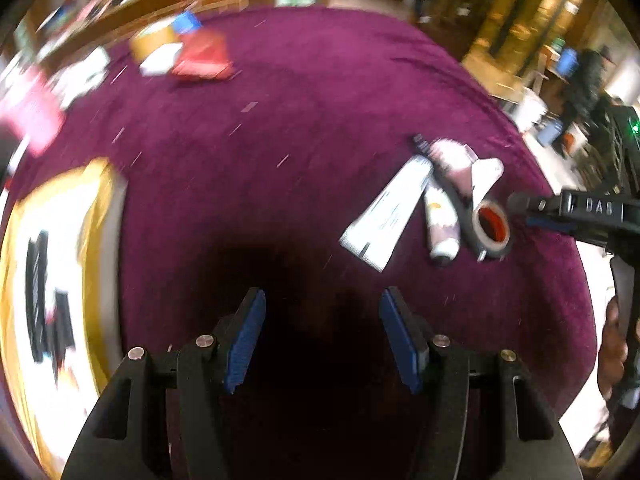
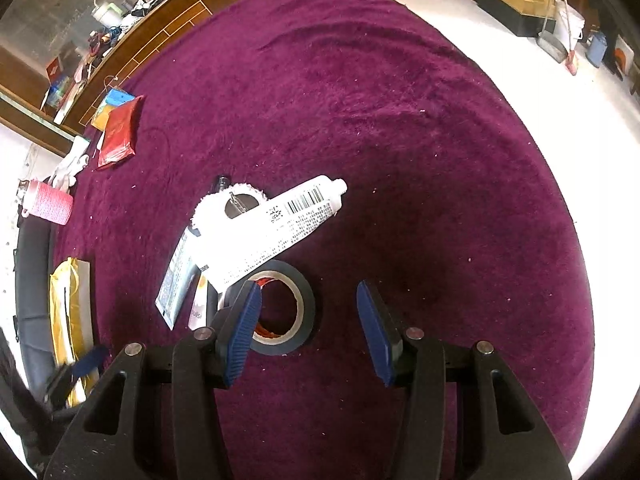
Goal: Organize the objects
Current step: 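Move both grippers back from the tray toward the pile, then grasp the silver tube with the left gripper and lift it, then carry the tube to the tray with the left gripper while the right gripper grasps the black tape roll, then set the tube and tape roll in the tray and open both grippers, then move both grippers back from the tray toward the remaining items, then grasp a black pen with the left gripper while the right gripper grasps the pink fluffy pen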
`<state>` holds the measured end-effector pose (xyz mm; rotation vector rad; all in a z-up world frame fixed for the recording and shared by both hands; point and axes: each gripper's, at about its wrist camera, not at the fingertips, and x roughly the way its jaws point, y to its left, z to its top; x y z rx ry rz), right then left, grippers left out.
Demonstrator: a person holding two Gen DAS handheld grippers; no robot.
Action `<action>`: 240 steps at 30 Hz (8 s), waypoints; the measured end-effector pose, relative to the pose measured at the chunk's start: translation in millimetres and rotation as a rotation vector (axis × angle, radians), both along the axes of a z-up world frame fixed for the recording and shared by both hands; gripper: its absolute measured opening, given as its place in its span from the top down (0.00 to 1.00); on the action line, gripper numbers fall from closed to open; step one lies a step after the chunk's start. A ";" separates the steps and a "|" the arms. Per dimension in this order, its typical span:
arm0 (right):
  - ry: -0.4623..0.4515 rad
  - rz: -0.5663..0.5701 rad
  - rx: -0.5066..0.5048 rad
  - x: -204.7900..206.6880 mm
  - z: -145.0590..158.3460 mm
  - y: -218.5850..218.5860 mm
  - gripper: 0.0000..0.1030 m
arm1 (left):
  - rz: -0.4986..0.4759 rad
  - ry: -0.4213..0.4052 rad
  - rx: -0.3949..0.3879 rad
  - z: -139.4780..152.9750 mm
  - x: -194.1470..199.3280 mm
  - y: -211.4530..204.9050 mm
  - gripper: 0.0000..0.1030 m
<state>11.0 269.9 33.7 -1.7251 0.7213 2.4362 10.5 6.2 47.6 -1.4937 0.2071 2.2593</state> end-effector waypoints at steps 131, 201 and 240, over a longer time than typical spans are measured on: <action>0.120 0.491 0.223 24.2 58.1 -328.9 0.59 | 0.235 0.161 -0.105 60.9 34.8 -254.4 0.48; 0.036 0.328 -0.088 -109.2 -6.5 -103.3 0.59 | 0.301 -0.083 0.055 21.7 45.1 -94.7 0.48; 0.133 0.119 -0.158 -28.6 34.3 -0.4 0.75 | -0.048 0.028 -0.031 -32.0 -84.2 54.9 0.95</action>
